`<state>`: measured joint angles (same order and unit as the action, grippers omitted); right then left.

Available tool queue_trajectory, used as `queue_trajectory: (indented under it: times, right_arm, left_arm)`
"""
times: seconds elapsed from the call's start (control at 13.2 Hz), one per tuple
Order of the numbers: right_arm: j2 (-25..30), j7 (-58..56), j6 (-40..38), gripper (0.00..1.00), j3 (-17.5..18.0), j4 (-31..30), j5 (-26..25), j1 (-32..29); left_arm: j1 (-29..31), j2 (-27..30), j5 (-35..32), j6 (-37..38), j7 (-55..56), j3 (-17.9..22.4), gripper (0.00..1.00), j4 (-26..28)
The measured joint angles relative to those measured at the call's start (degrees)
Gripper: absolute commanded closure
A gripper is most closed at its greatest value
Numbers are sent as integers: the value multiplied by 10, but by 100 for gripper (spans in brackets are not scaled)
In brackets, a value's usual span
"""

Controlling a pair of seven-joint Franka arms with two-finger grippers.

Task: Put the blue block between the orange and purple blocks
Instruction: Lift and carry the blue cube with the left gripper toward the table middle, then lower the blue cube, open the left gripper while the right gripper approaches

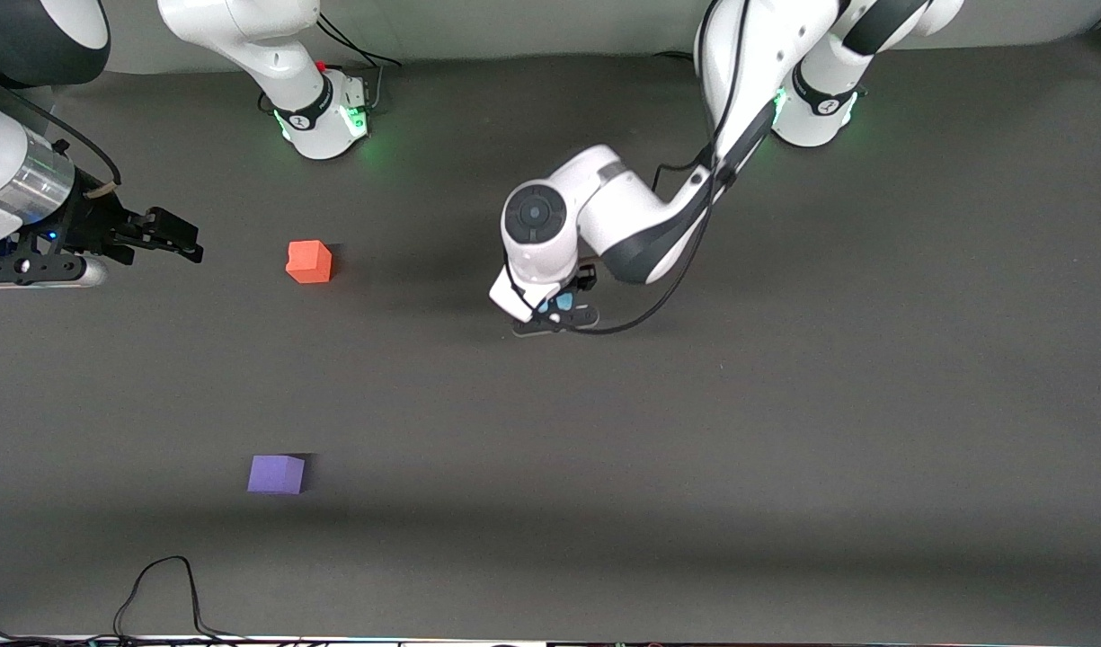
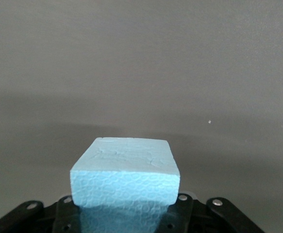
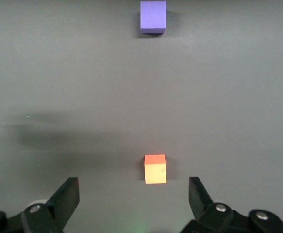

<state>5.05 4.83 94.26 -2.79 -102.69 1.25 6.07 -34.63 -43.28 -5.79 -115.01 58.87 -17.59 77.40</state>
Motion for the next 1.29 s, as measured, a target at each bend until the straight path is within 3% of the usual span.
queue_trajectory:
  times: [0.23,0.3,0.38,0.83,1.06,1.29]
  right_arm:
    - [-2,0,1,0,-3,-1,0,0]
    - [-3,0,2,0,-4,-1,0,0]
    - [-4,0,3,0,-5,-1,0,0]
    - [-9,0,3,0,-7,-1,0,-5]
    - [-9,21,3,0,-2,-2,1,-5]
    - [-11,92,4,0,59,-2,5,-4]
  left_arm:
    - [-2,-49,-11,-67,16,0,85,1]
    - [-3,-60,-22,-77,20,1,69,1]
    - [-4,-70,-29,-86,24,1,1,1]
    - [-1,-70,-38,-79,31,6,0,-10]
    - [16,-14,-39,6,32,11,0,-26]
    - [60,72,-40,117,-10,13,0,-30]
